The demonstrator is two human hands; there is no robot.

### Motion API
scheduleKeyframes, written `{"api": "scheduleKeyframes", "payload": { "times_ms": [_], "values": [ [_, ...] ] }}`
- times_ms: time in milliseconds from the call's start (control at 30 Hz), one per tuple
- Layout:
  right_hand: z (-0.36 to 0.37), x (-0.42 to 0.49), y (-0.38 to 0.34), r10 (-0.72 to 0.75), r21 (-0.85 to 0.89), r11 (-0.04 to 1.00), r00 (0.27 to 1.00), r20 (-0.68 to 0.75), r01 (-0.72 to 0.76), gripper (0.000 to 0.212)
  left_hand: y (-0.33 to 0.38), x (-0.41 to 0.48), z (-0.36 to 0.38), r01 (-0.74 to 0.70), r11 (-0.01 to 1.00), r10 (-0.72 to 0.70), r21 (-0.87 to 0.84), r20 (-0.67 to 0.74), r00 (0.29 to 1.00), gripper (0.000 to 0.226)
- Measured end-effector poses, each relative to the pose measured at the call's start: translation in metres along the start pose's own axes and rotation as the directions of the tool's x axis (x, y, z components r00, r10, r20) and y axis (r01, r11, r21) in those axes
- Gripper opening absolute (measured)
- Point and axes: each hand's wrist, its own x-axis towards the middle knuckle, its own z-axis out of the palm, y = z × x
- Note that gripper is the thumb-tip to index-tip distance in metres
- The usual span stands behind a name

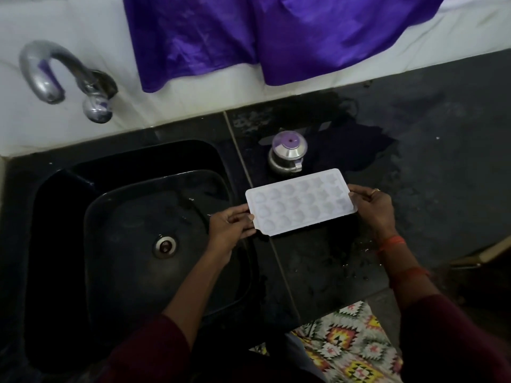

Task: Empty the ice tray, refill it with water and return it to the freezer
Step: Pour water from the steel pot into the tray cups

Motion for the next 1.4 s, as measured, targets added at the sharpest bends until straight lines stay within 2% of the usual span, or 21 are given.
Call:
{"api": "scheduleKeyframes", "payload": {
  "times_ms": [267,433,500,633,767,833,1100,1400],
  "values": [
    [-0.023,0.029,0.001,-0.026,-0.163,0.986,1.000,0.000,0.025,0.021,-0.008,0.023,0.041,0.030,1.000,-0.029,0.009,-0.028,0.999,0.024],
    [-0.020,0.035,-0.010,-0.182,-0.328,0.931,0.983,-0.032,0.162,0.021,-0.012,0.024,0.039,0.024,0.999,-0.022,0.037,-0.038,0.999,0.025],
    [-0.012,0.035,-0.020,-0.251,-0.344,0.911,0.968,-0.024,0.227,0.018,-0.013,0.023,0.037,0.038,0.998,-0.036,0.041,-0.043,0.998,0.025],
    [0.025,0.024,-0.042,-0.288,-0.205,0.930,0.951,0.112,0.305,0.013,-0.011,0.023,0.032,0.064,0.997,-0.063,0.033,-0.031,0.998,0.023],
    [0.068,0.008,-0.061,-0.178,-0.016,0.982,0.960,0.218,0.186,0.032,-0.008,0.022,0.032,0.085,0.996,-0.084,0.012,-0.037,0.996,0.021],
    [0.083,0.002,-0.068,-0.136,0.025,0.991,0.961,0.239,0.134,0.035,-0.007,0.020,0.033,0.091,0.996,-0.090,0.009,-0.037,0.995,0.019],
    [0.102,-0.003,-0.075,-0.062,0.135,0.990,0.962,0.265,0.027,0.037,-0.008,0.015,0.034,0.098,0.995,-0.098,-0.001,-0.034,0.995,0.017],
    [0.095,-0.001,-0.077,-0.078,0.137,0.989,0.984,0.160,0.056,0.040,-0.007,0.016,0.035,0.105,0.994,-0.104,0.018,-0.030,0.994,0.016]
  ]
}}
